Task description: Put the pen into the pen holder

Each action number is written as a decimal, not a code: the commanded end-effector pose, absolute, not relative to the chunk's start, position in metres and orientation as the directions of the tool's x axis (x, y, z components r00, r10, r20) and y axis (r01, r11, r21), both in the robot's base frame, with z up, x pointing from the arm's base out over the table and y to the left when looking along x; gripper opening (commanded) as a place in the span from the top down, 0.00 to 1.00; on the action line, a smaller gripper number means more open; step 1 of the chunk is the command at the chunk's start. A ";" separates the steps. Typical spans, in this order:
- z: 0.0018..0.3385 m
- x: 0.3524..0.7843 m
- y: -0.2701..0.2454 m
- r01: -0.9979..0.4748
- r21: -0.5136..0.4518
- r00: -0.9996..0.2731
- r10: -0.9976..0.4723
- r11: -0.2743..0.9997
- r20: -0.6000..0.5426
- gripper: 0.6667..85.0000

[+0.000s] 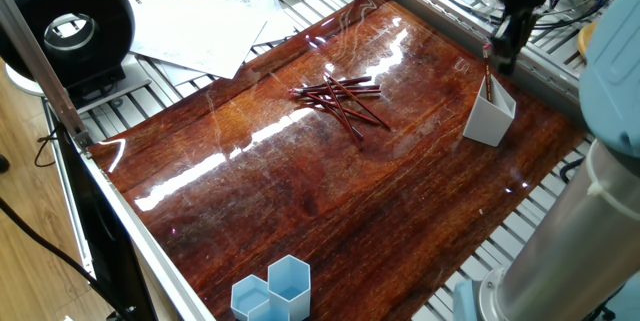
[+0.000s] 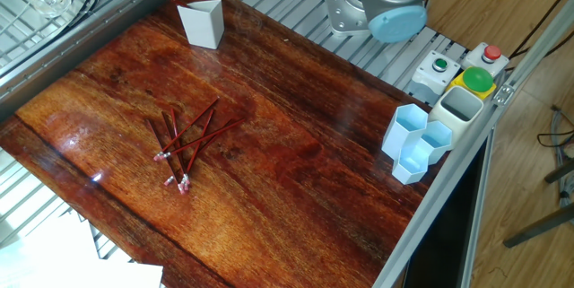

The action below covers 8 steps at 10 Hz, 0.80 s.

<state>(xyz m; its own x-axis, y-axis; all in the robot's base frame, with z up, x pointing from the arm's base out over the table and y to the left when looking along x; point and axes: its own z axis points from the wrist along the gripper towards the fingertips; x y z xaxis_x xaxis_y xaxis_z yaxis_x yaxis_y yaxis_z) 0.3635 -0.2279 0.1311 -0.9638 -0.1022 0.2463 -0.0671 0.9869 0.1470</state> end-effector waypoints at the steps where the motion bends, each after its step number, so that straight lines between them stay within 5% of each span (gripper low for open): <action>1: 0.109 0.367 -0.214 -0.051 0.148 -0.972 -0.083 0.988 0.221 1.00; 8: 0.090 0.386 -0.212 -0.060 0.150 -0.989 -0.079 0.987 0.125 1.00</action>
<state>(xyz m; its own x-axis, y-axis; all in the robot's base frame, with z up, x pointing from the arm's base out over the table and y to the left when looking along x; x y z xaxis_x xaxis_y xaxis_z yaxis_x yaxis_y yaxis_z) 0.3754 -0.2147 0.0935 -0.9813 -0.0880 0.1712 -0.0631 0.9873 0.1459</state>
